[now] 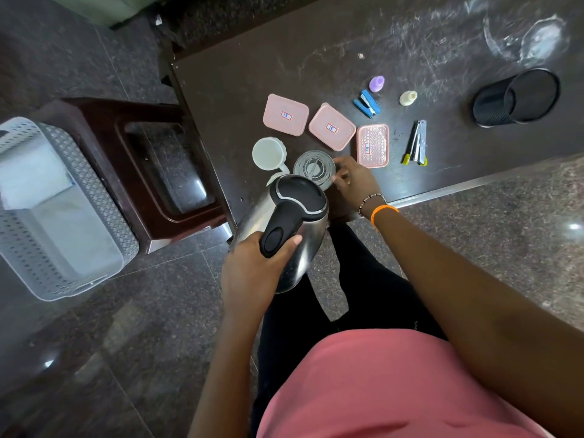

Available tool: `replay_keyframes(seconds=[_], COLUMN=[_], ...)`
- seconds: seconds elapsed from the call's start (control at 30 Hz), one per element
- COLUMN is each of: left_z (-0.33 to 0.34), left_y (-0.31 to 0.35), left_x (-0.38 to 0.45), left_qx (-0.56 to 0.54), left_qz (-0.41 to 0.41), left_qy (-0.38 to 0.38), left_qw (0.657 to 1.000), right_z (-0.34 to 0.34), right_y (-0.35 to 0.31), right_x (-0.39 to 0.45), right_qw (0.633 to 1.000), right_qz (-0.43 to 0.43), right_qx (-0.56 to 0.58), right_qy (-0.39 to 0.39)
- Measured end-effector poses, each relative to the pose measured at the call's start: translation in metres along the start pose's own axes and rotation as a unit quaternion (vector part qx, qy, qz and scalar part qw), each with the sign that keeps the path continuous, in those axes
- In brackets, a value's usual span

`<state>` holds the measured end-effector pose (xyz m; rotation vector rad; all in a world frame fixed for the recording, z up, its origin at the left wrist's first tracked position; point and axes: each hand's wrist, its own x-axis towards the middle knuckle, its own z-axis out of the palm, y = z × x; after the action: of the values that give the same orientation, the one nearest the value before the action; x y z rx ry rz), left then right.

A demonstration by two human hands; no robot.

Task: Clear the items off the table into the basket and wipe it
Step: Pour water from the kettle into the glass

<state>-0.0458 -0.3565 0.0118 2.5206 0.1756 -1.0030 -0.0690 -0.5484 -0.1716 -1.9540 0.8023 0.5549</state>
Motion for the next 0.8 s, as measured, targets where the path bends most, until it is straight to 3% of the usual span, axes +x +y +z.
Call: replay_keyframes(seconds=[0.8], left_z=[0.014], left_y=[-0.005], left_x=[-0.018], left_qx=[-0.008], left_qz=[-0.001], left_qy=[-0.009], left_qw=[1.000], right_z=[0.002], right_y=[0.000], right_x=[0.003], right_qw=[0.999], right_qz=[0.025], right_qx=[-0.006], right_qy=[-0.022])
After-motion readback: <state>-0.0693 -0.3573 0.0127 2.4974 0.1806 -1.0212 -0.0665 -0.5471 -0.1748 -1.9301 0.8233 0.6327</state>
